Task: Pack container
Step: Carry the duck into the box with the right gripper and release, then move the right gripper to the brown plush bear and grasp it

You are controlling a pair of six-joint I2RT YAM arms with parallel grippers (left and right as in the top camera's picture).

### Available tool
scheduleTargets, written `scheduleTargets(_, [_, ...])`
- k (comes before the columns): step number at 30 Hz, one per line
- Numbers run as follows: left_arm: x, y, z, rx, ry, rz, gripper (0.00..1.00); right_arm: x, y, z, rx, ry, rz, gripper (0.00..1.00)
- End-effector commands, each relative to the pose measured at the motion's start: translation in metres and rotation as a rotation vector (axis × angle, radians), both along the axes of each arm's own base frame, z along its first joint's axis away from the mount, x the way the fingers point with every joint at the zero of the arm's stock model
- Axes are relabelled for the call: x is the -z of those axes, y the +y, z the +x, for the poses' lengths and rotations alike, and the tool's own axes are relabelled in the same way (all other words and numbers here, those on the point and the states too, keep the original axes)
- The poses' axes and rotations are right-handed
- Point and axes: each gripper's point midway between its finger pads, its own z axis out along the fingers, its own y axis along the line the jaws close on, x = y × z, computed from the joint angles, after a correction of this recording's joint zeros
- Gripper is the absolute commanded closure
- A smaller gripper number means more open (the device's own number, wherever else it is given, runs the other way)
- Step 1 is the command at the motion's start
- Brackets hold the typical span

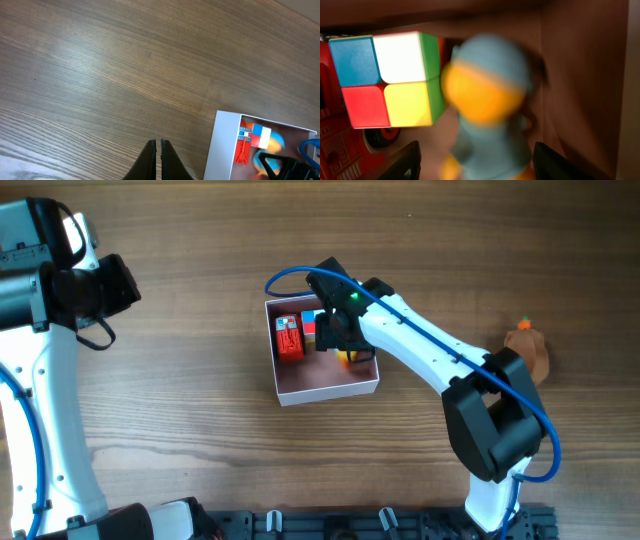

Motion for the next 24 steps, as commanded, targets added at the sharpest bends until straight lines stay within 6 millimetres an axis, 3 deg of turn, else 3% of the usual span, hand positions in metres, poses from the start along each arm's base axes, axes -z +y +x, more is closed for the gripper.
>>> scheduleTargets(1, [0.004, -0.002, 0.001, 0.01, 0.007, -0.013, 0.94, 0.006, -0.003, -0.002, 0.005, 0.012, -0.011, 0.3])
scheduleTargets(9, [0.003, -0.002, 0.001, 0.01, 0.007, -0.013, 0.94, 0.004, -0.005, -0.003, -0.008, 0.015, -0.017, 0.32])
scheduleTargets(11, [0.003, -0.002, 0.001, 0.01, 0.007, -0.013, 0.94, -0.02, -0.006, 0.003, -0.035, -0.034, -0.022, 0.32])
scheduleTargets(14, [0.004, -0.002, 0.001, 0.01, 0.007, -0.013, 0.91, -0.072, -0.006, 0.011, -0.088, -0.142, -0.005, 0.28])
scheduleTargets(17, [0.004, -0.002, 0.001, 0.01, 0.008, -0.013, 0.77, -0.153, -0.014, 0.007, -0.125, -0.277, 0.056, 0.17])
scheduleTargets(19, [0.004, -0.002, 0.001, 0.01, 0.008, -0.013, 0.6, -0.195, -0.045, 0.001, -0.071, -0.335, 0.078, 0.05])
scheduleTargets(20, [0.004, -0.002, 0.001, 0.01, 0.008, -0.013, 0.56, -0.205, -0.064, -0.002, -0.028, -0.341, 0.077, 0.03])
scheduleTargets(21, [0.004, -0.002, 0.001, 0.01, 0.008, -0.013, 0.54, -0.215, -0.096, -0.005, 0.058, -0.337, 0.069, 0.01])
scheduleTargets(22, [0.004, -0.002, 0.0, 0.01, 0.011, -0.014, 0.47, -0.218, -0.154, -0.012, 0.204, -0.301, 0.032, 0.0])
scheduleTargets(24, [0.004, -0.002, 0.0, 0.01, 0.012, -0.015, 0.46, -0.214, -0.202, -0.015, 0.34, -0.256, 0.014, 0.0])
